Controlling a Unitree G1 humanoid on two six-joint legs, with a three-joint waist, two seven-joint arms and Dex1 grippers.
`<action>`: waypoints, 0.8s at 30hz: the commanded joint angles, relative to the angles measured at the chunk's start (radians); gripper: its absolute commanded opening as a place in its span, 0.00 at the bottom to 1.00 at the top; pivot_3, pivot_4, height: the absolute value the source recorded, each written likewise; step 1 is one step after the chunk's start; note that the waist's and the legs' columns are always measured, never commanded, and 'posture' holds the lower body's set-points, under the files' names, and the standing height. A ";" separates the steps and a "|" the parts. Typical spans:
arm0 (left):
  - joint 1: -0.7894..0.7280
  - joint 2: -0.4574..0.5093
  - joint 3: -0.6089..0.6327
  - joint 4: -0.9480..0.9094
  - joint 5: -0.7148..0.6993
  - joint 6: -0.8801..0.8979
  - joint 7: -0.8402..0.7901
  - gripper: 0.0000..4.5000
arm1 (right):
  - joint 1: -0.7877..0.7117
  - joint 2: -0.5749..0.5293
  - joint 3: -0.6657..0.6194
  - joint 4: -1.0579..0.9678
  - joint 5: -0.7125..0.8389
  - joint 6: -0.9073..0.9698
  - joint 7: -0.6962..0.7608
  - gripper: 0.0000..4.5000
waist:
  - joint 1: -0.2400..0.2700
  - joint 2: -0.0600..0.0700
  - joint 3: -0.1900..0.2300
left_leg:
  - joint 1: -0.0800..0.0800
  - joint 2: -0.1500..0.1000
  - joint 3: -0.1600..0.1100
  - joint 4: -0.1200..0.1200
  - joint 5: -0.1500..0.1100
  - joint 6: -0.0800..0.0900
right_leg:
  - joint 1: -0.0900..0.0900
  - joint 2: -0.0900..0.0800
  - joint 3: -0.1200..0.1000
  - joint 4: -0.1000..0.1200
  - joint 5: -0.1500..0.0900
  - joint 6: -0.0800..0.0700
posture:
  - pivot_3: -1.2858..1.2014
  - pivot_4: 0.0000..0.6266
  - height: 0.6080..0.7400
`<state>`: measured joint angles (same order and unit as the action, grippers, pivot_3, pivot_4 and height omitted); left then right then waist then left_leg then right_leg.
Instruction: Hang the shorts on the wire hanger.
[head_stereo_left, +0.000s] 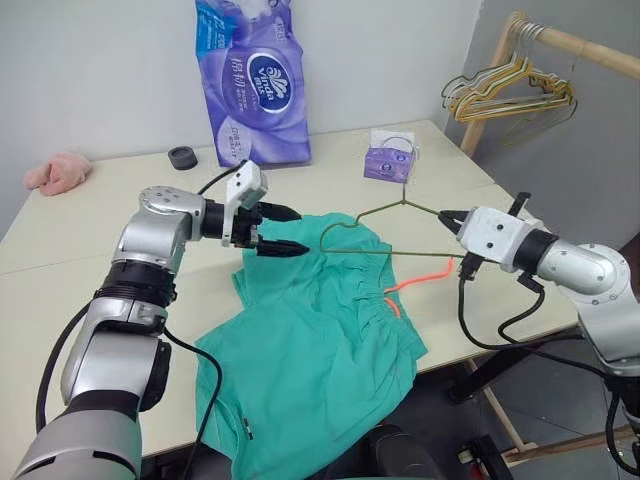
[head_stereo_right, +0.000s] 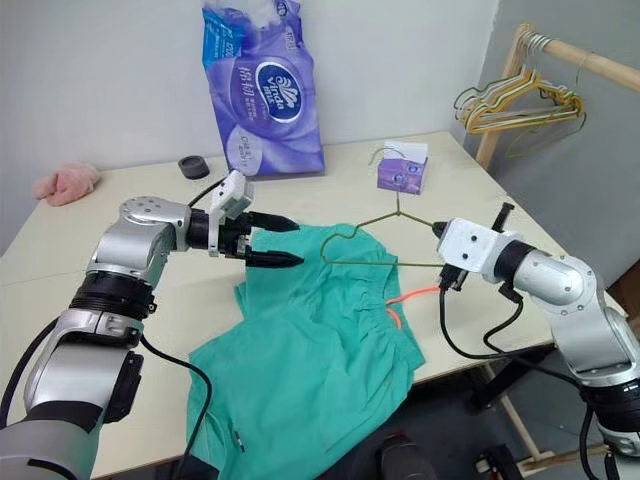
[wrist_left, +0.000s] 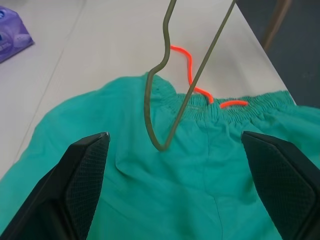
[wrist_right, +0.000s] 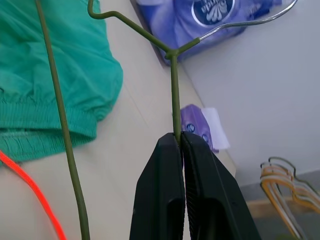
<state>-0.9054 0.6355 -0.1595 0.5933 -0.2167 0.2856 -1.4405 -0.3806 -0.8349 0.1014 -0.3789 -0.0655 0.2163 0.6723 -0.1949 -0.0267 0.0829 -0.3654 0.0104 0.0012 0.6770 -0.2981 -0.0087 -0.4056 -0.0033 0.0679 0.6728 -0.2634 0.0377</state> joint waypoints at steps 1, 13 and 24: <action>0.009 -0.008 -0.009 0.002 0.036 -0.065 0.012 0.99 | -0.043 0.014 -0.003 -0.041 -0.011 -0.027 0.014 0.00 | 0.000 0.000 0.000 | 0.000 0.000 0.000 0.000 0.000 0.000 | 0.000 0.000 0.000 0.000 0.000 0.000 | 0.43 0.09 1.00; 0.091 -0.046 -0.033 -0.040 0.069 -0.072 -0.005 0.99 | -0.075 0.080 0.025 -0.089 -0.021 -0.059 0.048 0.00 | 0.001 -0.001 0.000 | 0.000 0.000 0.000 0.000 0.000 0.000 | 0.000 0.000 0.000 0.001 0.002 -0.003 | 0.43 0.09 1.00; 0.142 -0.050 -0.015 -0.123 0.020 0.042 -0.025 0.45 | -0.045 0.107 0.035 -0.099 -0.036 -0.098 0.056 0.00 | 0.000 -0.001 0.000 | 0.000 0.000 0.000 0.000 0.000 0.000 | 0.000 0.000 0.000 0.001 0.002 -0.004 | 0.44 0.09 1.00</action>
<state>-0.7588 0.5779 -0.1978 0.5120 -0.1737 0.3165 -1.4562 -0.4175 -0.7310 0.1424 -0.4395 -0.0992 0.1418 0.7267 -0.1944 -0.0277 0.0834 -0.3653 0.0103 0.0010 0.6774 -0.2982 -0.0085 -0.4059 -0.0035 0.0680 0.6741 -0.2612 0.0340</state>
